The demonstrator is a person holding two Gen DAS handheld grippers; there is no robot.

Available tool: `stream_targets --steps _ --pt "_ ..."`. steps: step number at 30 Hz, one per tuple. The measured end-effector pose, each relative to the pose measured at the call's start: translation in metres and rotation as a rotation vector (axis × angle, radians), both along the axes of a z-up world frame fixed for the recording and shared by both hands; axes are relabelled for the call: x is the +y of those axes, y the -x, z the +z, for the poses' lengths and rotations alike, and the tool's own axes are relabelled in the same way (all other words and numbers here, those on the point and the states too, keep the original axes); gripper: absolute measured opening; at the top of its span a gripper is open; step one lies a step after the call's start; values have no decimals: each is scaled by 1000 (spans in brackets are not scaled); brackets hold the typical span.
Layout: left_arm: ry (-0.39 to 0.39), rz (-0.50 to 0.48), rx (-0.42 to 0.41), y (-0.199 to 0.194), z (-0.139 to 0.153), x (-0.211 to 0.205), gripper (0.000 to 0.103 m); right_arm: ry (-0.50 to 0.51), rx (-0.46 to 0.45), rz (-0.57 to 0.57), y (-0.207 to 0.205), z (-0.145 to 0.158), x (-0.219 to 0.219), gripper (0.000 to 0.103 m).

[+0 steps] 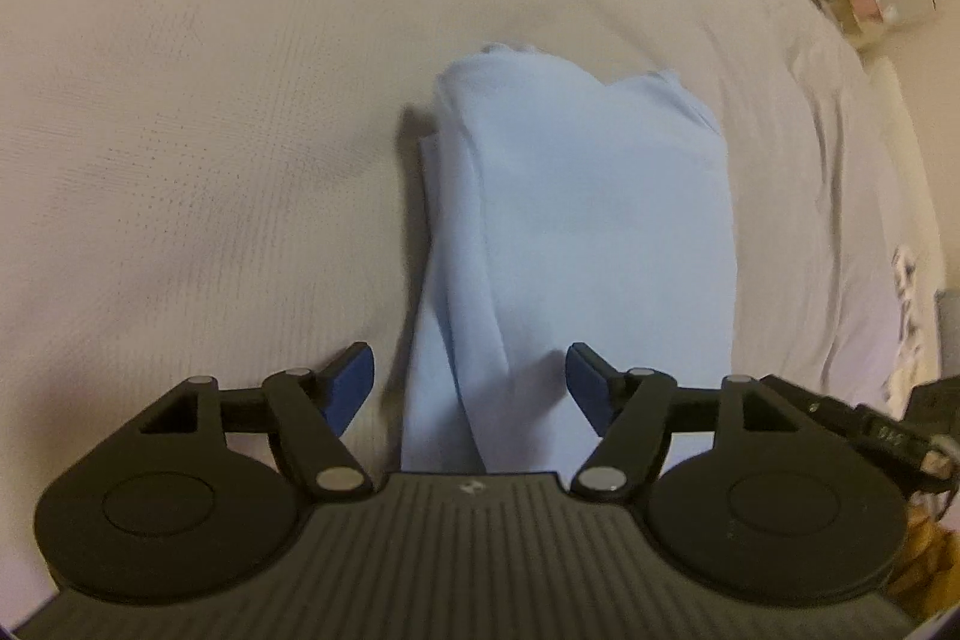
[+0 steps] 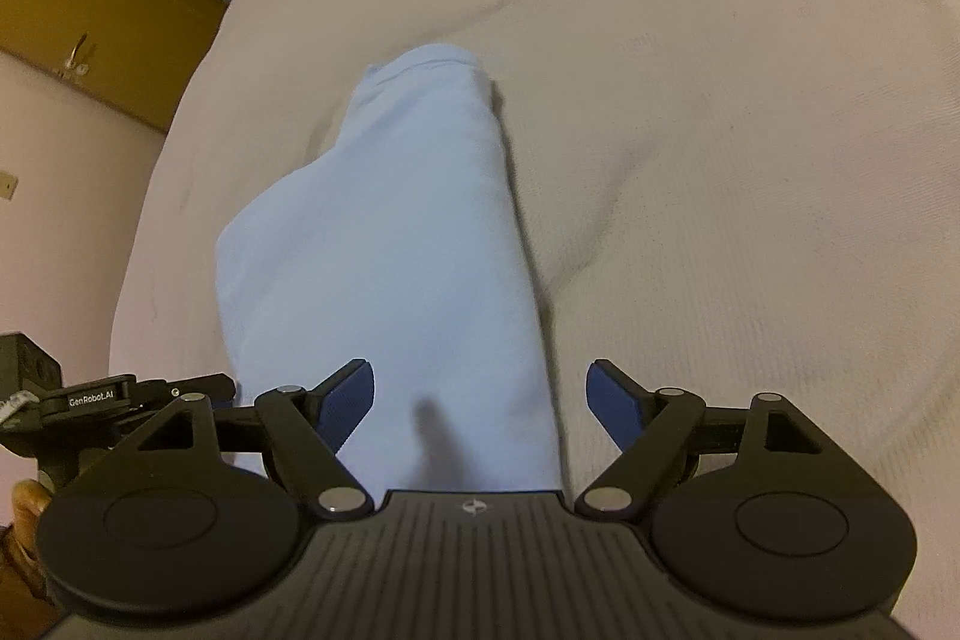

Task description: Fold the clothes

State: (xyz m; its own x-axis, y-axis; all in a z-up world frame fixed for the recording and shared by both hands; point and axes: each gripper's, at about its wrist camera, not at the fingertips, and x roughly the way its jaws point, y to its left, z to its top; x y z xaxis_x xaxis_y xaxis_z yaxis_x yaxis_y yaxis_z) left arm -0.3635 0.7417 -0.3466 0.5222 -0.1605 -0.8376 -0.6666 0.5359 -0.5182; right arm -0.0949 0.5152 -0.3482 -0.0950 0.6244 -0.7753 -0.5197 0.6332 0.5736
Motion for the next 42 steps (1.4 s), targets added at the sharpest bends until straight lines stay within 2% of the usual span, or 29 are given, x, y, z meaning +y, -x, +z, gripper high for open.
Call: stream_targets --steps 5,8,12,15,17,19,20,21,22,23,25,28,34,39,42 --pt "147 96 -93 1 -29 21 73 -29 64 -26 -19 -21 9 80" --pt "201 127 -139 -2 -42 27 74 -49 98 -21 -27 -34 15 81" --pt "256 105 -188 -17 -56 26 74 -81 143 -18 -34 -47 21 81" --pt "248 44 -196 -35 -61 19 72 -110 178 -13 -38 -54 23 82" --pt "228 14 -192 -44 -65 16 66 -115 186 4 -38 -57 26 82" --pt "231 21 -195 -45 -69 15 52 -119 191 24 -36 -60 29 79" --pt "234 29 -199 -43 -70 15 47 -124 195 35 -34 -62 31 75" --pt "232 36 -200 -42 -69 14 40 -134 208 46 -33 -63 32 60" --pt "230 43 -200 -40 -69 13 35 -131 205 51 -31 -63 33 56" --pt "226 50 -200 -38 -67 11 32 -128 200 55 -29 -63 34 53" --pt "206 62 -195 -36 -58 6 23 -128 203 47 -26 -63 33 36" --pt "164 69 -180 -37 -40 -3 19 -143 207 24 -23 -51 26 25" --pt "102 99 -174 -18 5 -18 17 -165 177 35 -2 -4 18 22" --pt "72 155 -177 28 44 -35 17 -193 202 68 33 29 6 22" --pt "55 190 -180 72 63 -37 17 -208 211 99 65 46 6 22"
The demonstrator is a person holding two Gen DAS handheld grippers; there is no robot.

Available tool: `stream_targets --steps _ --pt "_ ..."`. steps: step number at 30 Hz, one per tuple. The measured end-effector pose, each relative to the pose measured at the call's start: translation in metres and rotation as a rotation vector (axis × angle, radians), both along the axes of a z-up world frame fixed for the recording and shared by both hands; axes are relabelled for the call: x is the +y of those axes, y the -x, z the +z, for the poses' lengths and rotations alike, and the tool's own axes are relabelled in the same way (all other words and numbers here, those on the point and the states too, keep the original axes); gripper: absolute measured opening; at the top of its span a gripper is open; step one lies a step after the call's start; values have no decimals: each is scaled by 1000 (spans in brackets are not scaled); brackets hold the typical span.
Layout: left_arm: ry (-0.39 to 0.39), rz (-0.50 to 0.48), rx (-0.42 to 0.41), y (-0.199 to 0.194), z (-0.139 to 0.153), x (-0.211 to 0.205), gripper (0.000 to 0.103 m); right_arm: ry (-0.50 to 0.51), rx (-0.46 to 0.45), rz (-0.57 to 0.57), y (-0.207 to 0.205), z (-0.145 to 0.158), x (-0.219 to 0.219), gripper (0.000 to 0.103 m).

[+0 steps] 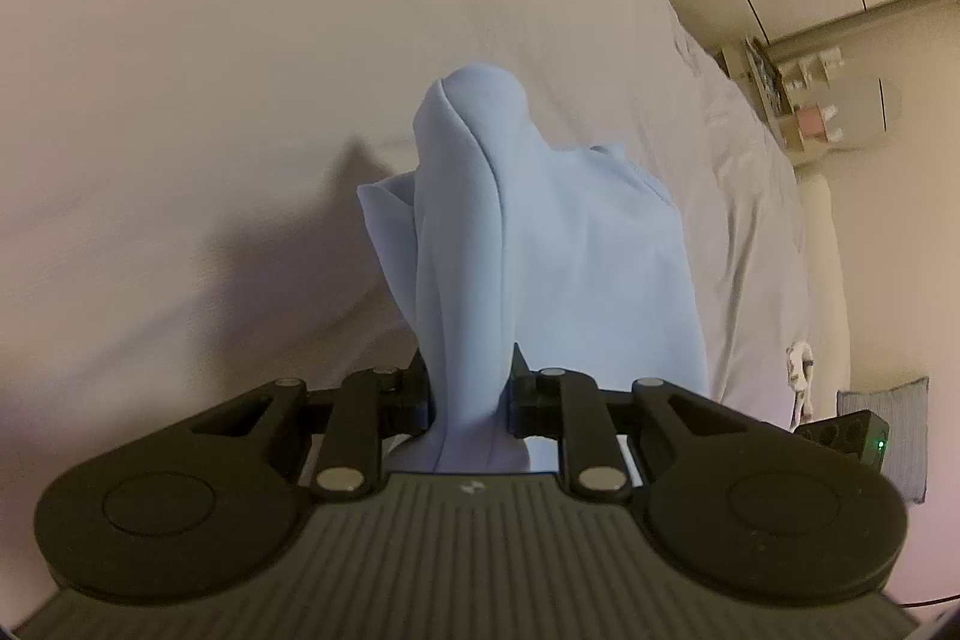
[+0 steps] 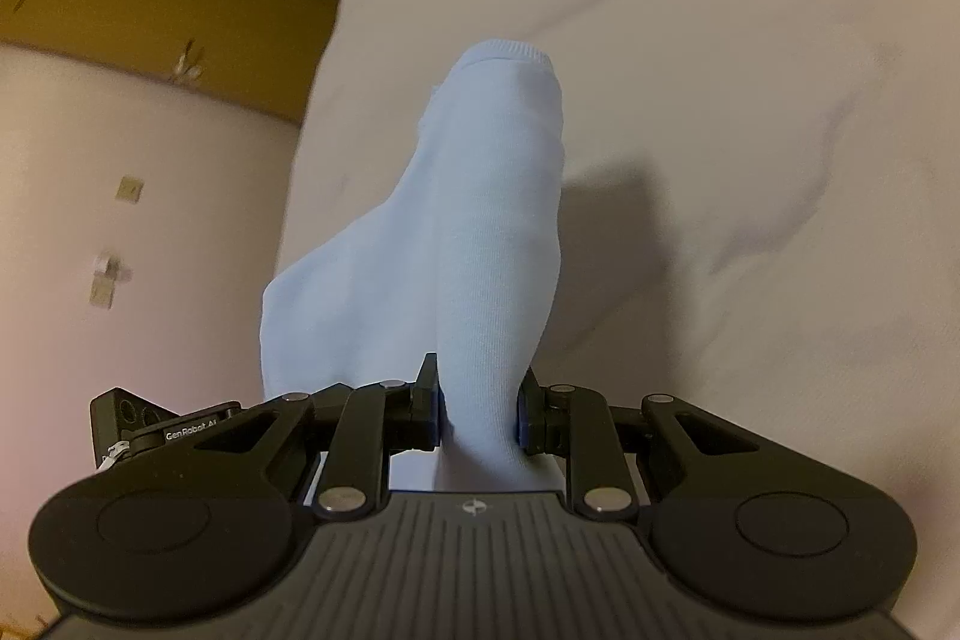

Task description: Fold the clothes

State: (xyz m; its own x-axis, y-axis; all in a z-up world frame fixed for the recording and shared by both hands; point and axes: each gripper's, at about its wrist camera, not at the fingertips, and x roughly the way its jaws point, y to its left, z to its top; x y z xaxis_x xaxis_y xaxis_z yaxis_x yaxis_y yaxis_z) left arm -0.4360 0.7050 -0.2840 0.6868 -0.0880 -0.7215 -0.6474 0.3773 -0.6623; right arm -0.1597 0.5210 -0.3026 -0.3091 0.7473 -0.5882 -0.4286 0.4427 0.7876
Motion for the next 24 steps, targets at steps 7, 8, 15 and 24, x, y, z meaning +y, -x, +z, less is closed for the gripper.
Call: stream_targets --steps 7,8,15,24 --pt "-69 108 -2 118 45 41 17 -105 45 69 94 26 50 22" --pt "-83 117 0 136 51 52 17 -123 50 73 107 32 62 22" --pt "-171 107 31 239 87 150 17 -222 79 45 220 50 156 22" --pt "-212 118 48 326 90 237 17 -250 68 51 318 48 256 22"
